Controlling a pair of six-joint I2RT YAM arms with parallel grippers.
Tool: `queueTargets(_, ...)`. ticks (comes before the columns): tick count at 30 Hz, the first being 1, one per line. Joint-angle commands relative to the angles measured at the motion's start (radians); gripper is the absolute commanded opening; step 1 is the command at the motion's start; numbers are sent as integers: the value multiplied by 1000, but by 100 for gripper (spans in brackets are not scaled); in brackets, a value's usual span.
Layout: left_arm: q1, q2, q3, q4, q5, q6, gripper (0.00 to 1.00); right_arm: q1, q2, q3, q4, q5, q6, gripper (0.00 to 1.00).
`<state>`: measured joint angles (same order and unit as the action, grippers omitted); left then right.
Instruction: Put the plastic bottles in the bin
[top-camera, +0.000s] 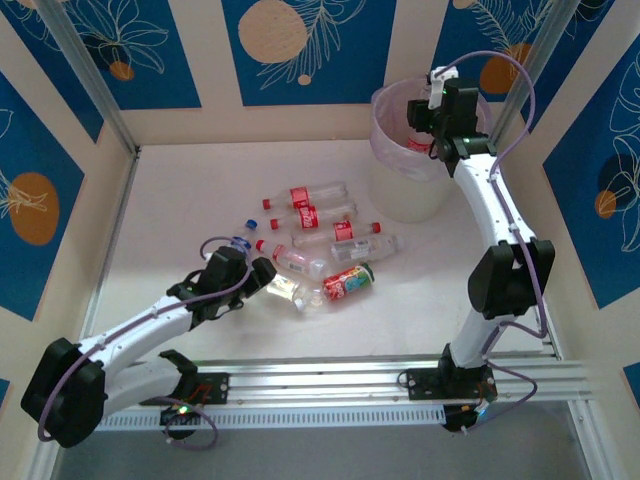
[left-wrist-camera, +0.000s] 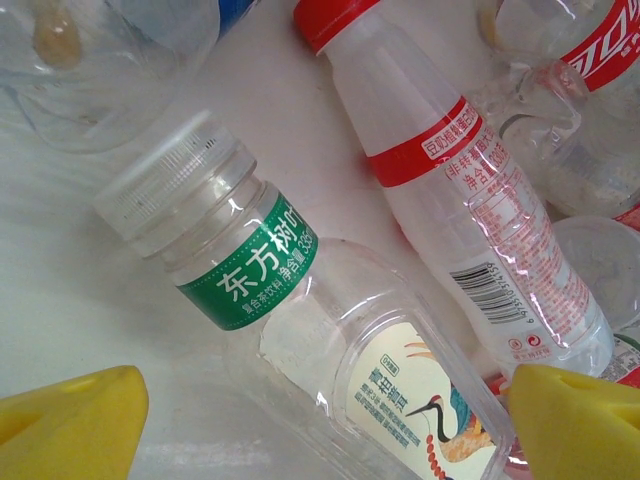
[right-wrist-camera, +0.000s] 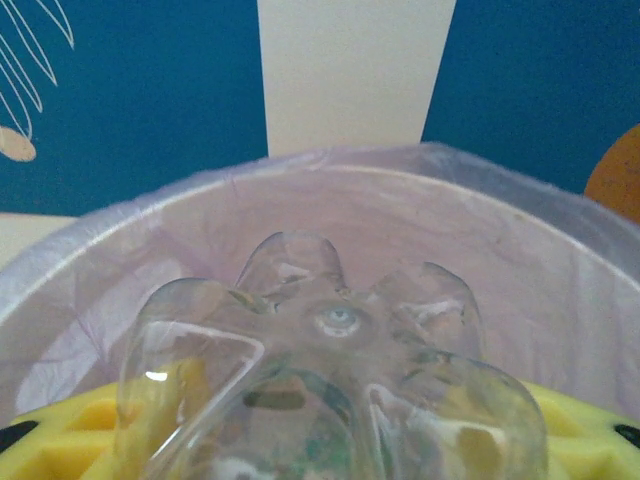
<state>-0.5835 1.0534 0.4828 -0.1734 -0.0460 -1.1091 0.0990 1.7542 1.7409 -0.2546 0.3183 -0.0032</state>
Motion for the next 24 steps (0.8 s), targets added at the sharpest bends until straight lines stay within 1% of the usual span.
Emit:
queueTargets(1,12,14,4,-17,-29,26,93,7,12,-14,-5,5,-4,31)
queueTargets(8,12,11,26,-65,-61,57,93,7,58,-11,-47,-9,22,35)
queueTargets(11,12,17,24,-64,-58,58,93,5,75,-17,-54,-13,37,38)
queueTargets(13,12,19,22,-63,-58,59,93,4,82,-24,-51,-18,47,44)
queueTargets(15,12,20,20,-63,-59,59,93,4,85,-25,-53,-19,55,53)
queueTargets(18,13,23,19,-60,-58,59,93,3,88,-24,-56,-20,60,63)
queueTargets(24,12,44,18,-42,-49,57,93,2,86,-5,-72,-18,55,74)
